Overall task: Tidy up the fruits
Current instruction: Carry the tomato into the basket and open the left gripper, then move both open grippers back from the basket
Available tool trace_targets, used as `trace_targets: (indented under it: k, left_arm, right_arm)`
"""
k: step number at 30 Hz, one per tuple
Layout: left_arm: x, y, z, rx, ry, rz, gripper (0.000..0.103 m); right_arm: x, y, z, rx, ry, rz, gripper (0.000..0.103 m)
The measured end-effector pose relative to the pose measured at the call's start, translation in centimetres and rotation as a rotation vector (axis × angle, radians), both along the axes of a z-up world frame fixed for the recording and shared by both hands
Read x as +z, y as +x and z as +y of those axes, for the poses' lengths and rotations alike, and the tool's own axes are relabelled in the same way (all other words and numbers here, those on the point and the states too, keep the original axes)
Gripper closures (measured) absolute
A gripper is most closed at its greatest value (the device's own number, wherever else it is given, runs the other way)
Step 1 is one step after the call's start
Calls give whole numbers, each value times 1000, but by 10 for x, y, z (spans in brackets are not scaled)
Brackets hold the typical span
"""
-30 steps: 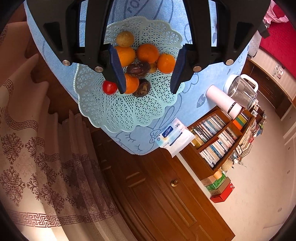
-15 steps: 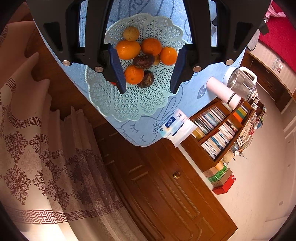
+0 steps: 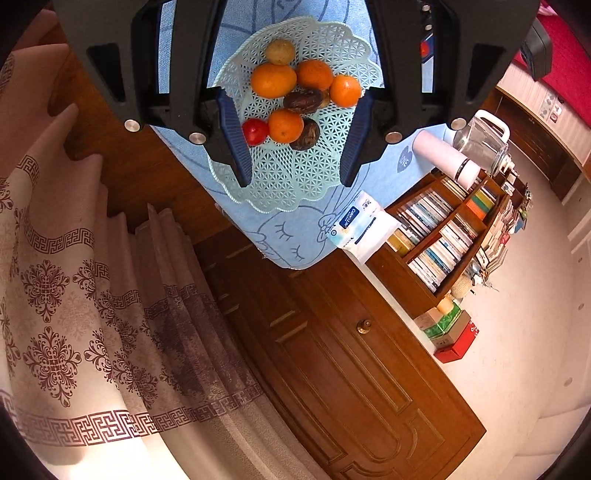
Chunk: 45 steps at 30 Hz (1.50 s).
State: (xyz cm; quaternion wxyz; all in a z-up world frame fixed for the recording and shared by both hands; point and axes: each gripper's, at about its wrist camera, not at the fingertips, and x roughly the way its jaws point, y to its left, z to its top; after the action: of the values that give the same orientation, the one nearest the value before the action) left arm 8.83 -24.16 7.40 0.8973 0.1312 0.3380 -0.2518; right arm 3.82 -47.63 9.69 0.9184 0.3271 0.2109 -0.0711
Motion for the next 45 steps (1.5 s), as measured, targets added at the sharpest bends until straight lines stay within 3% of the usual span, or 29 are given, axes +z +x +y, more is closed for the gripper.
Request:
trace_targets:
  k: [11,22,24,27,30,37,45]
  left_arm:
    - [-4,8,-47,-80,-11,4,75]
    - [-19,15,-50,-80,-31,65,74]
    - [-17,17,-45,-66,-40,63,55]
    - [-11,19,-35,-39,-62,55,41]
    - [-6,22,-27,-15,-75,57,30]
    - [7,24,-8,48,-99,34,15]
    - [20,7,1,100,-52,-74,11]
  right_arm:
    - [-5,4,-2,3,17,15,52]
    - [-7,5,-3,4,17,20,52]
    - [-8,5,-3,3,17,20,52]
    - [-8,4,-5,-8,22,19,40]
    - [-7,3,-6,-13,26,17,40]
    - [-6,0,-12,-31,55,13,20]
    - [-1,-8,-16,-42,75,7,15]
